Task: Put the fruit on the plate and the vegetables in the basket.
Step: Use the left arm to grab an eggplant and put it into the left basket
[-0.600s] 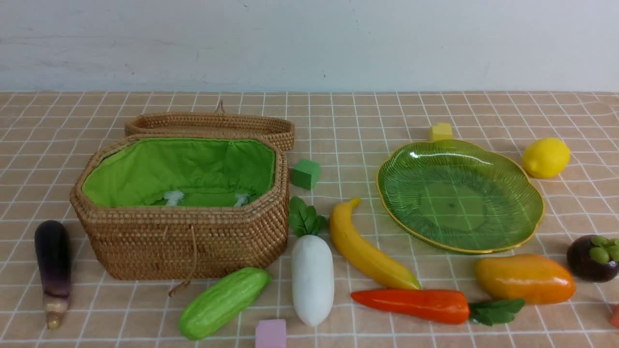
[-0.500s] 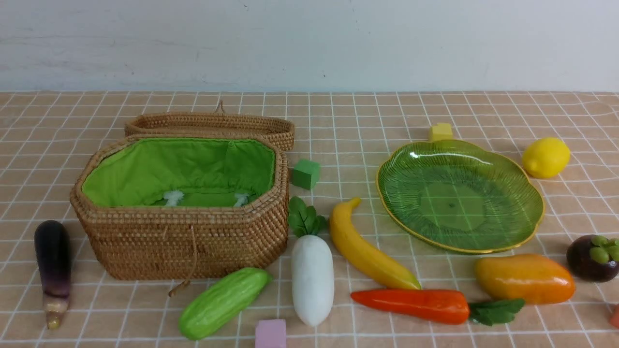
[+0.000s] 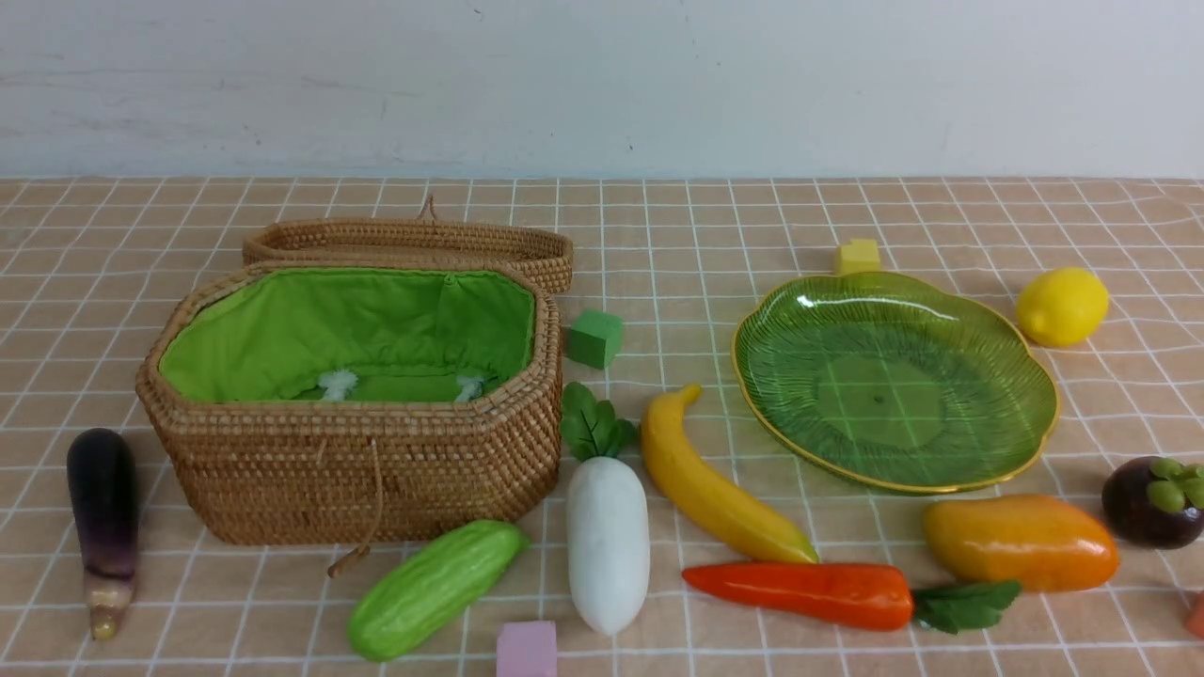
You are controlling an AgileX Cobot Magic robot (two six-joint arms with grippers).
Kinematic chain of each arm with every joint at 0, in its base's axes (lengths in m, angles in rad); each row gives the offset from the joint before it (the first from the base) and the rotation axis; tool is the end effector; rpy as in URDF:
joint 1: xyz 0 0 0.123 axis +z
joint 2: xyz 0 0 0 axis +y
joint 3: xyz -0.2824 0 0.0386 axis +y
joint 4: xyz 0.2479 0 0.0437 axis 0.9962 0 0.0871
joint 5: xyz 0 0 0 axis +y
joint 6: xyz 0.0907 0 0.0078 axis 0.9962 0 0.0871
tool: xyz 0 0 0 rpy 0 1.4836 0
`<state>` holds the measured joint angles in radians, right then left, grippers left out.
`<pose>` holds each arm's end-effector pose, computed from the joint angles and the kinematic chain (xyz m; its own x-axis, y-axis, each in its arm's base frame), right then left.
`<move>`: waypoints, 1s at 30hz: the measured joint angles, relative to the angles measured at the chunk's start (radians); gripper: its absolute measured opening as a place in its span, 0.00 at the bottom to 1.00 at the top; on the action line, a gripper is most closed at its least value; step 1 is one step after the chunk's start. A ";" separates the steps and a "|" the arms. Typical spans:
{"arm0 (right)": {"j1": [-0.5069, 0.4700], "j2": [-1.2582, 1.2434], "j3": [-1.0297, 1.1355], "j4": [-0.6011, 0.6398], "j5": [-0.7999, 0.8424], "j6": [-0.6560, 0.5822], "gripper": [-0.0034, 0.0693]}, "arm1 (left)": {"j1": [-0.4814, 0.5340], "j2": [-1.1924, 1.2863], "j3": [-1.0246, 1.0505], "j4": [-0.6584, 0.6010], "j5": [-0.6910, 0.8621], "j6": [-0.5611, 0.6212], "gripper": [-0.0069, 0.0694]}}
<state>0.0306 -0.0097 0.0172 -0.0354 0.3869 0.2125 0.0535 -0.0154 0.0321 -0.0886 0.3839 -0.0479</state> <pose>0.0522 0.0004 0.1731 -0.3004 0.1696 -0.9386 0.0364 0.9854 0.1664 0.0523 -0.0002 0.1687 -0.3011 -0.1460 -0.9423 -0.0615 0.9891 -0.1335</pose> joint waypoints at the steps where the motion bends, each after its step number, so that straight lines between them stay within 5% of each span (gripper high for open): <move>1: 0.000 0.000 0.000 0.000 0.000 0.000 0.38 | 0.000 0.000 0.000 0.000 0.000 0.000 0.11; 20: 0.000 0.000 0.000 0.000 0.000 0.000 0.38 | 0.000 0.000 0.000 -0.015 -0.054 -0.005 0.13; 30: 0.000 0.000 0.000 0.000 0.000 0.000 0.38 | 0.000 0.000 0.000 -0.510 -0.294 -0.243 0.14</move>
<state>0.0306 -0.0097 0.0172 -0.0354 0.3869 0.2125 0.0535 -0.0154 0.0321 -0.5985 0.0902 -0.2914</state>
